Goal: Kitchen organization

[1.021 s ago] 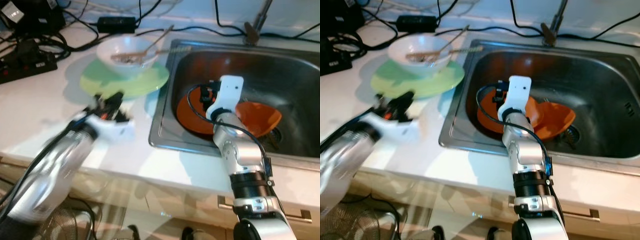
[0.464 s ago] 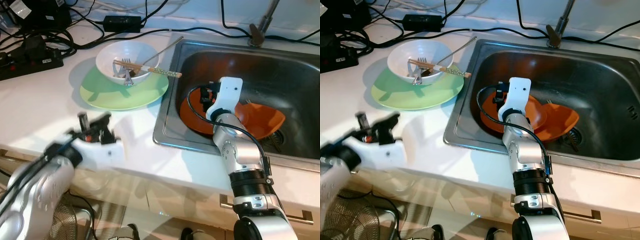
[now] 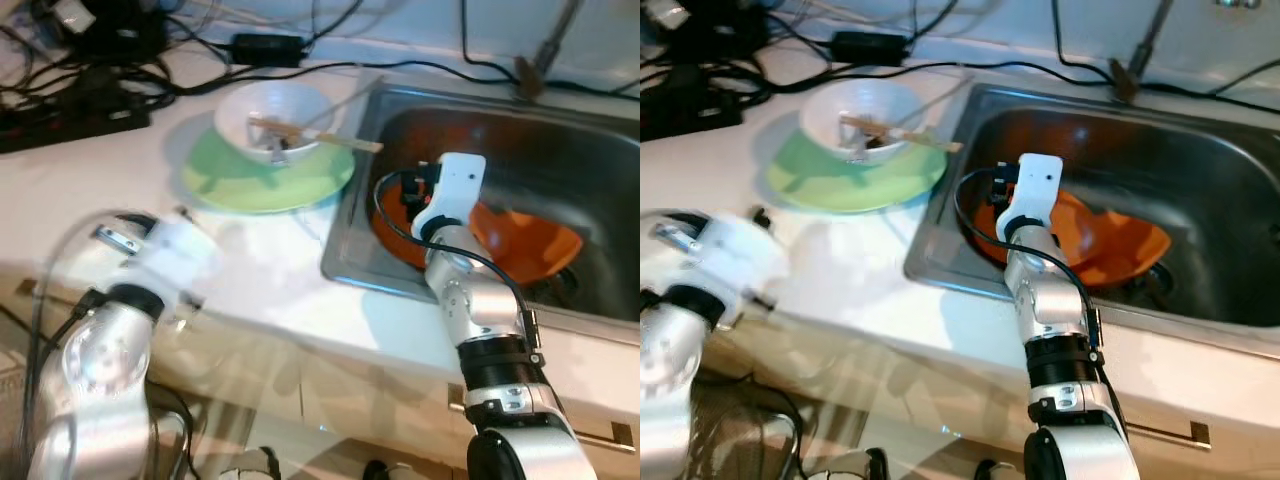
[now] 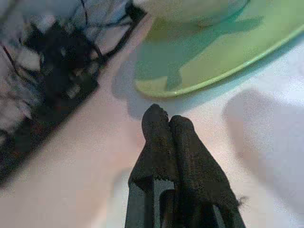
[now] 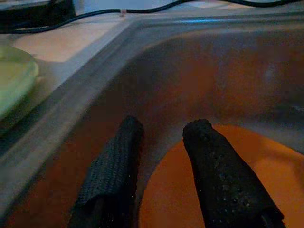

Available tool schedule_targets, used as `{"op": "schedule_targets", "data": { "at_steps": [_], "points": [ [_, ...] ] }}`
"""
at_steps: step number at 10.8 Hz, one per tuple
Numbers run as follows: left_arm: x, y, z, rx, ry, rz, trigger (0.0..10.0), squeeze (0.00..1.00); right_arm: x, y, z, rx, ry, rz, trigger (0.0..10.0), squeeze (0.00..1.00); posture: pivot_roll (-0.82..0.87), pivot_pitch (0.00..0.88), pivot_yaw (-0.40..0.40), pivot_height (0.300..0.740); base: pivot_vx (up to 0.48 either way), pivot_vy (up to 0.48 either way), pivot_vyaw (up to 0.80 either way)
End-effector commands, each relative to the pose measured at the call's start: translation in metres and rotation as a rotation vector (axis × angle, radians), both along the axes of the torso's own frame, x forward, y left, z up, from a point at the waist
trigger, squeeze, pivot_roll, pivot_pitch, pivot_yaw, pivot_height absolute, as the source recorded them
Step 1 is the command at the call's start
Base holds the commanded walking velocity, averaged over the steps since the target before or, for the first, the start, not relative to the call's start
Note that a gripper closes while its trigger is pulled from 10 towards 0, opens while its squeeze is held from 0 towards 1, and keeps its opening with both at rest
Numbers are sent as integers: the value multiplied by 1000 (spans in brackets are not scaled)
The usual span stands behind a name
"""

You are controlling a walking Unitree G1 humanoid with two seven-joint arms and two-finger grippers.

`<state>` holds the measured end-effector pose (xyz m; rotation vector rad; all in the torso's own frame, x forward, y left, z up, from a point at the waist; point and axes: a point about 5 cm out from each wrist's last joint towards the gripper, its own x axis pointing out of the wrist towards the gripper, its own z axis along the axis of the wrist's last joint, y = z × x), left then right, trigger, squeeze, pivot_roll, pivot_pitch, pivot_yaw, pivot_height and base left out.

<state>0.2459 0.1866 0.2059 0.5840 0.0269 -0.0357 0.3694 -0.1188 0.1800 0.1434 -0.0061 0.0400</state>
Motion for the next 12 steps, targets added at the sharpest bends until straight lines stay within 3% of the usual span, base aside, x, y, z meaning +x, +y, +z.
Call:
{"op": "schedule_targets", "data": {
  "at_steps": [1, 2, 3, 9, 12],
  "points": [
    [4, 1, -7, -127, 43, 25, 10000, 0, 3, -3, 3, 9, -10, -7, 10000, 0, 293, 121, -21, 725, 0, 0, 0],
    [16, -8, -5, -276, 40, -5, 10000, 0, 3, -3, 4, 7, -13, -9, 10000, 0, 291, 112, -22, 725, 0, 0, 0],
    [30, -20, 6, -407, 32, -67, 10000, 1000, 4, -4, 7, 4, -24, -15, 10000, 0, 279, 99, -18, 725, 0, 0, 0],
    [44, -30, 32, -492, 33, -172, 10000, 1000, 4, -11, 8, -5, -40, -39, 10000, 0, 259, 82, -9, 725, 0, 0, 0],
    [64, -41, 33, -553, 103, -226, 10000, 1000, 5, -13, 10, -11, -45, -42, 10000, 0, 242, 69, -8, 725, 0, 0, 0]
  ]
}}
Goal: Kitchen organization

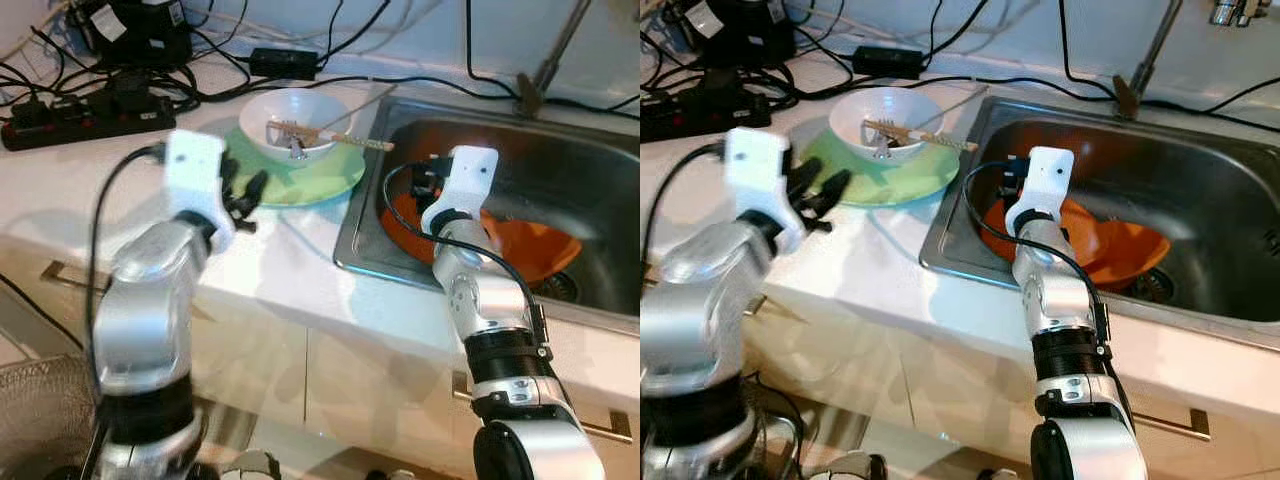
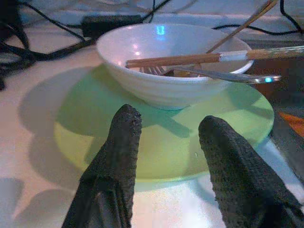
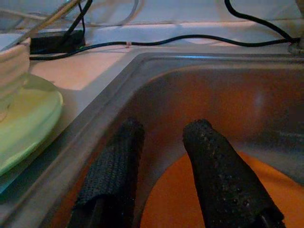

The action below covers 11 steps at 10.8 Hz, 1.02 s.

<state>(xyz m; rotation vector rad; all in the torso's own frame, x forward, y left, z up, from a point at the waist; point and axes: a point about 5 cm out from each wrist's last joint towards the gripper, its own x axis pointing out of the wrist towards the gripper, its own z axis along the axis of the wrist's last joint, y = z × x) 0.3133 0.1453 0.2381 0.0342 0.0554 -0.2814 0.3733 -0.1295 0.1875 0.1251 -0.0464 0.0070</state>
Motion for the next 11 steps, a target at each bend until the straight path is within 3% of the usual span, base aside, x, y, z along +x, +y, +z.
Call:
{"op": "schedule_targets", "data": {
  "at_steps": [1, 2, 3, 6, 7, 8, 9, 11],
  "points": [
    [5, 0, -1, -8, 11, 1, 10000, 1000, 1, -3, 2, 5, -9, -9, 10000, 0, 232, 68, -2, 725, 0, 0, 0],
    [13, 1, -7, 18, 44, 3, 10000, 1000, 0, -4, 3, 4, -12, -13, 10000, 0, 221, 68, 1, 725, 0, 0, 0],
    [17, 1, -12, 31, 58, 0, 10000, 0, -2, -6, 2, 1, -12, -19, 10000, 0, 210, 67, 5, 725, 0, 0, 0],
    [29, 1, -18, 34, 88, -4, 10000, 0, -3, -7, 1, 0, -12, -25, 10000, 0, 199, 56, 15, 725, 0, 0, 0],
    [35, 0, -18, 29, 86, -10, 10000, 1000, -3, -6, 2, 2, -14, -24, 10000, 0, 196, 52, 19, 725, 0, 0, 0],
    [38, -2, -19, 45, 89, -29, 10000, 1000, -4, -5, 1, 5, -15, -24, 10000, 0, 193, 48, 26, 725, 0, 0, 0],
    [41, -6, -21, 34, 98, -53, 10000, 0, -5, -4, 0, 6, -13, -24, 10000, 0, 192, 45, 30, 725, 0, 0, 0],
    [50, -14, -26, 26, 147, -115, 10000, 0, -6, -4, 0, 7, -13, -25, 10000, 0, 188, 52, 34, 725, 0, 0, 0]
  ]
}}
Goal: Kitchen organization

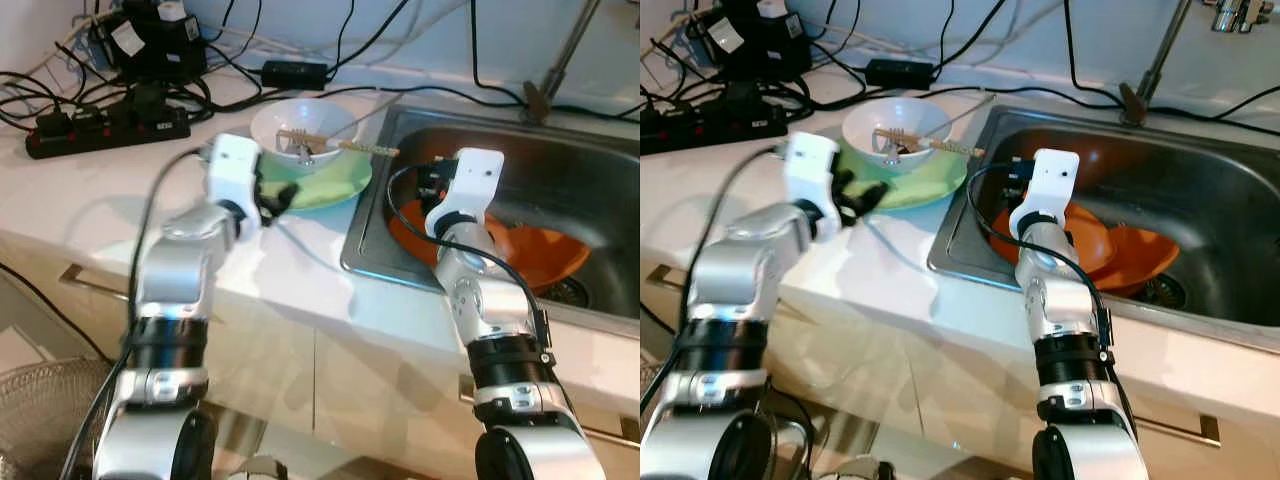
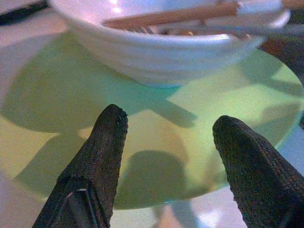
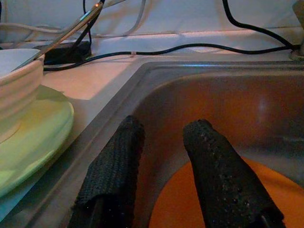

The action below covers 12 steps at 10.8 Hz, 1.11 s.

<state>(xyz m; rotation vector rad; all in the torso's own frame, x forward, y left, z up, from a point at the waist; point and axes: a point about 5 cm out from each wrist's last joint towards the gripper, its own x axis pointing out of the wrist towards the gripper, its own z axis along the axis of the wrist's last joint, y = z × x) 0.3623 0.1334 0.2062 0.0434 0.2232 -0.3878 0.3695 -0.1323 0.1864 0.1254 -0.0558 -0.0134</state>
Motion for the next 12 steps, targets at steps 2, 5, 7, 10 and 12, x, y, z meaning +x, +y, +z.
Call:
{"op": "schedule_targets", "data": {
  "at_steps": [2, 5, 7, 10, 12],
  "points": [
    [12, -7, 2, 22, 26, -60, 10000, 0, -2, -1, 0, 8, -2, -8, 10000, 0, 186, 61, 41, 725, 0, 0, 0],
    [28, -10, 2, 57, 77, -69, 10000, 0, -4, -4, -1, 12, -2, -25, 10000, 0, 186, 76, 53, 725, 0, 0, 0],
    [25, -3, 2, 68, 144, -83, 10000, 0, -5, -5, -2, 14, 1, -34, 10000, 0, 206, 82, 62, 725, 0, 0, 0],
    [0, 21, -2, 83, 216, -65, 10000, 0, -3, -3, -2, 24, 1, -31, 10000, 0, 243, 85, 69, 725, 0, 0, 0],
    [-17, 28, 3, 77, 230, -59, 10000, 0, -2, 0, -3, 31, 5, -24, 10000, 0, 268, 92, 68, 725, 0, 0, 0]
  ]
}}
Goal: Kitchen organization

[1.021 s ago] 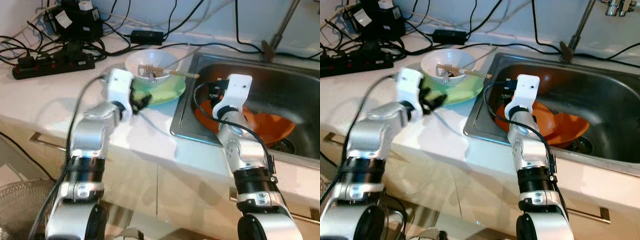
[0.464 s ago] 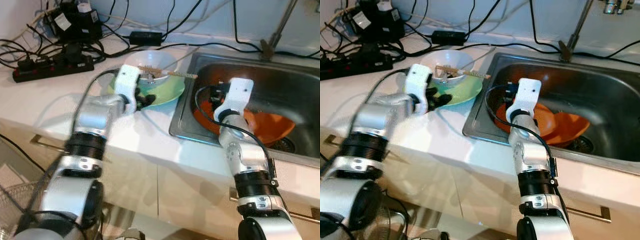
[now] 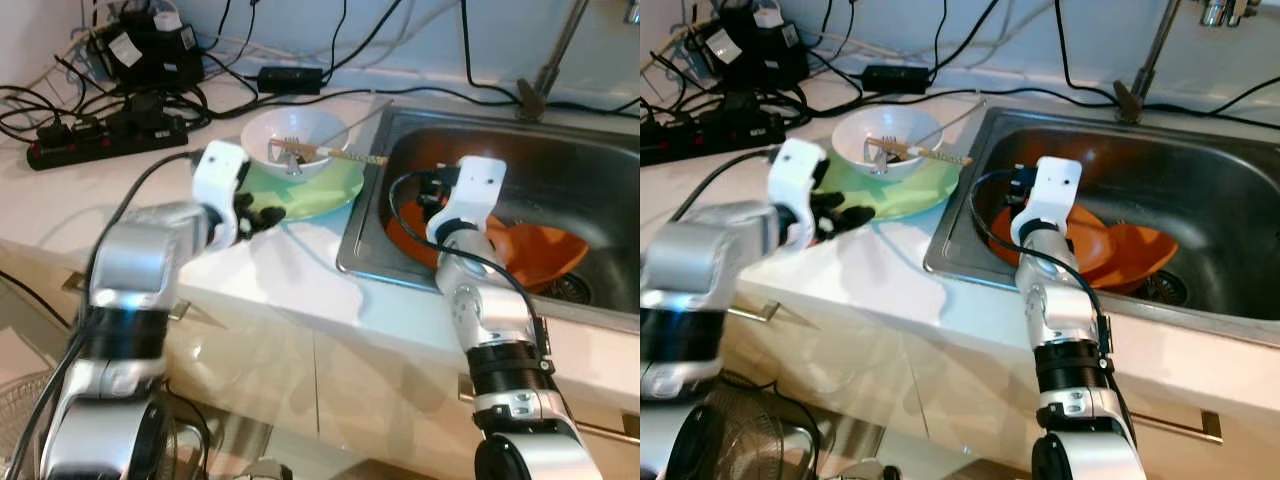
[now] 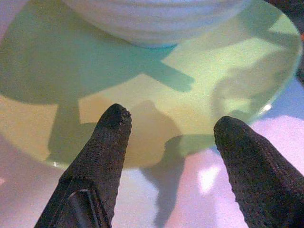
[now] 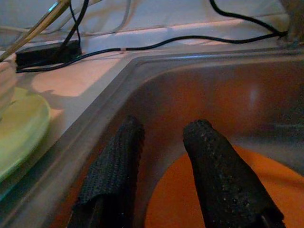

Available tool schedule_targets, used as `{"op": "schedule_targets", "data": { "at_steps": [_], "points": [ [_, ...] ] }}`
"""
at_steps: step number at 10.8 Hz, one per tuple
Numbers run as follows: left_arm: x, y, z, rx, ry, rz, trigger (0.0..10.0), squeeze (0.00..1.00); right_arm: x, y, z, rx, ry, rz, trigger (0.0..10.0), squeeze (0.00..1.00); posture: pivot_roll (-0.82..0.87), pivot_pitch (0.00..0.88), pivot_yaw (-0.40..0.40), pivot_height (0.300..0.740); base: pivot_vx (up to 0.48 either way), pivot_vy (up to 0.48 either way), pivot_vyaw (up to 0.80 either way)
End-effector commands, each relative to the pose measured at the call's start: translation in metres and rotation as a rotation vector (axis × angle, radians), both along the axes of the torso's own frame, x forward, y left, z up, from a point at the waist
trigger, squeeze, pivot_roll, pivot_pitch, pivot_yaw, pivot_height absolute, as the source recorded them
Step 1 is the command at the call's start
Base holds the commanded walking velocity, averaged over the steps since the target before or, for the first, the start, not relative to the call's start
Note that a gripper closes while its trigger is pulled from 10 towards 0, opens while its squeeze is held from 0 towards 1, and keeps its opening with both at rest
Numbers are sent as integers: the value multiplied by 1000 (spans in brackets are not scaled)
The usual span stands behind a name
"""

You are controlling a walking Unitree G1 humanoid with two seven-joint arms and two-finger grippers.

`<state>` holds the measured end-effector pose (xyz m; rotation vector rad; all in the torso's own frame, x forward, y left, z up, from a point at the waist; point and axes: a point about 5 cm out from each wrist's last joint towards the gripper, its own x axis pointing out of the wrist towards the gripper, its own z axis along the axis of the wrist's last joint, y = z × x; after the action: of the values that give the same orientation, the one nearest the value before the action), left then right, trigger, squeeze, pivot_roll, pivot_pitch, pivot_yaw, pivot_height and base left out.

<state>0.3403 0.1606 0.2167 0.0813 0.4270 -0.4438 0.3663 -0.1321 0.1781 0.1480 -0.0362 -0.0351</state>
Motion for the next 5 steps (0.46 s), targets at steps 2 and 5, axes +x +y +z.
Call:
{"op": "schedule_targets", "data": {
  "at_steps": [2, 5],
  "points": [
    [-16, 0, -10, -27, 78, -4, 10000, 0, 2, 4, 4, 17, -12, 6, 10000, 0, 277, 92, 68, 725, 0, 0, 0],
    [-32, 0, 0, -6, 4, 21, 10000, 0, 2, 3, 1, 17, -7, 3, 10000, 0, 283, 91, 67, 725, 0, 0, 0]
  ]
}}
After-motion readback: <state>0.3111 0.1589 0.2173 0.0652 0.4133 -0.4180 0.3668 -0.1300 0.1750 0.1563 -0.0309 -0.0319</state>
